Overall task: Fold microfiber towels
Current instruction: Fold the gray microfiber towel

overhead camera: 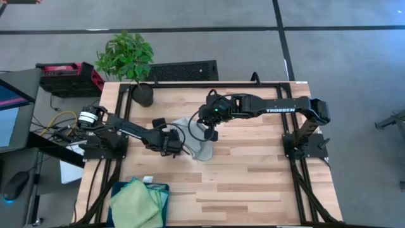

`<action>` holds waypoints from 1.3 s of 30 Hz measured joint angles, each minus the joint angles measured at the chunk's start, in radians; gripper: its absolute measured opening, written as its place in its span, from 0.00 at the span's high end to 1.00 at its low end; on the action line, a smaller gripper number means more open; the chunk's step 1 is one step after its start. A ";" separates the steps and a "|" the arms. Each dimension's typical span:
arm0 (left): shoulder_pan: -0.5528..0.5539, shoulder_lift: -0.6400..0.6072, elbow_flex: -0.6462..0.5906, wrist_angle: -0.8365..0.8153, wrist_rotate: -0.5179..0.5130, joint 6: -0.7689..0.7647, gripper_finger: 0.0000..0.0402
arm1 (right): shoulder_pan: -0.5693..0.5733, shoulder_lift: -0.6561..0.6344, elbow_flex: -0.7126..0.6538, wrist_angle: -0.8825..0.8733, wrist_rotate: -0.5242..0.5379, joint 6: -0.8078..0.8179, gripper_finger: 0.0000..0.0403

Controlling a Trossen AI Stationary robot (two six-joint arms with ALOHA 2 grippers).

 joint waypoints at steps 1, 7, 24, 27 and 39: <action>0.000 0.000 0.000 0.004 -0.017 -0.006 0.20 | 0.000 0.000 0.000 0.000 0.000 0.000 0.99; 0.001 0.000 0.000 0.036 -0.055 -0.008 0.20 | 0.000 0.000 0.000 0.001 0.000 0.000 0.99; 0.001 0.000 -0.052 0.115 -0.243 -0.040 0.22 | 0.000 0.000 0.000 0.026 -0.001 0.000 0.99; 0.001 0.000 -0.052 0.116 -0.230 -0.073 0.24 | 0.000 0.000 0.000 0.030 -0.002 0.000 0.99; 0.027 0.000 -0.051 0.184 -0.166 -0.073 0.34 | 0.000 0.000 0.000 0.030 -0.002 0.000 0.99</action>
